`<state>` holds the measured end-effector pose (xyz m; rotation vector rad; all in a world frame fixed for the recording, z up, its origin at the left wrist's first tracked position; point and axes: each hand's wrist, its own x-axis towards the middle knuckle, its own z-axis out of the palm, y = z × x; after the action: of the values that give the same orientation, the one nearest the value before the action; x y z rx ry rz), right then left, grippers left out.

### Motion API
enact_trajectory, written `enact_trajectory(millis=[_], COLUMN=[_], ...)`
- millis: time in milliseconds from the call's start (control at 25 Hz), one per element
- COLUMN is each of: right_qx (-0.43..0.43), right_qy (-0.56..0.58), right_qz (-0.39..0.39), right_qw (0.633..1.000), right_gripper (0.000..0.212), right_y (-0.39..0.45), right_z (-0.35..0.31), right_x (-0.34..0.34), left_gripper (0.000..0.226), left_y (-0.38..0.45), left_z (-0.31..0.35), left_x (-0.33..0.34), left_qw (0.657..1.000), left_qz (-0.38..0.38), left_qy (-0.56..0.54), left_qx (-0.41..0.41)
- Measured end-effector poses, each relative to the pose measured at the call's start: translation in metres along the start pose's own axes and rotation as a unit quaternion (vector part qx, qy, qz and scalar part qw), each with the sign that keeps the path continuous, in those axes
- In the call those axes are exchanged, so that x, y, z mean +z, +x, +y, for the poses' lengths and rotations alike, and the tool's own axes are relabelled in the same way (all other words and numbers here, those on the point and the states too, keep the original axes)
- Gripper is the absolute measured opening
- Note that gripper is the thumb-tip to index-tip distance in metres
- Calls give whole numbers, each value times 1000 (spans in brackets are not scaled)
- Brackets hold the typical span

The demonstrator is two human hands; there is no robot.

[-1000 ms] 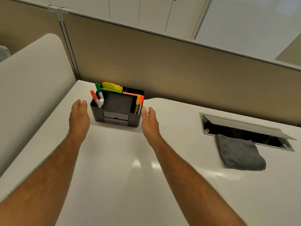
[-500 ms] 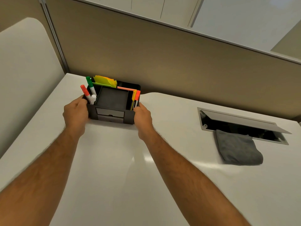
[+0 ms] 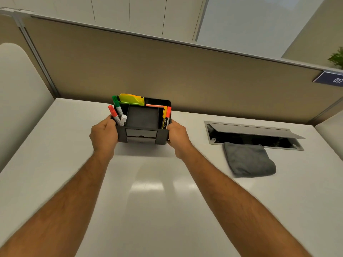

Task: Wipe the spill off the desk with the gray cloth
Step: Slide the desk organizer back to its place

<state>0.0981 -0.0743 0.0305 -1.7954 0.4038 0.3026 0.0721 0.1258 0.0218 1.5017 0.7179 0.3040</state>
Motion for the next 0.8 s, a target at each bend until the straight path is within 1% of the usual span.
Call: enact_trajectory(millis=[120,240,360,440,640,800], right_qx=[6,16,31,40,56,52], right_qy=[3,9,27,38,70,76], right_qz=[26,38,46,47,44,40], right_qw=[1000,999,998,997,995,995], right_gripper=[29,33,32,32,27,27], right_y=[5,10,13,16,27,34], right_z=[7,19,31,36,51,57], right_x=[-40,-73,-98,-110,-124,-127], left_gripper=[27,29,22,21,35,35], left_y=[-24,-45,-59,-63,-73,-74], left_z=[1,-3,-12,-19,-31,-38], left_x=[32,61,84,96,116,120], left_qw=[1000,999,998,997,996,996], left_qz=[-27,-45,-52,-51,-31,-24], left_qy=[13,27,36,50,79,87], left_qx=[4,3,2,9,16,17])
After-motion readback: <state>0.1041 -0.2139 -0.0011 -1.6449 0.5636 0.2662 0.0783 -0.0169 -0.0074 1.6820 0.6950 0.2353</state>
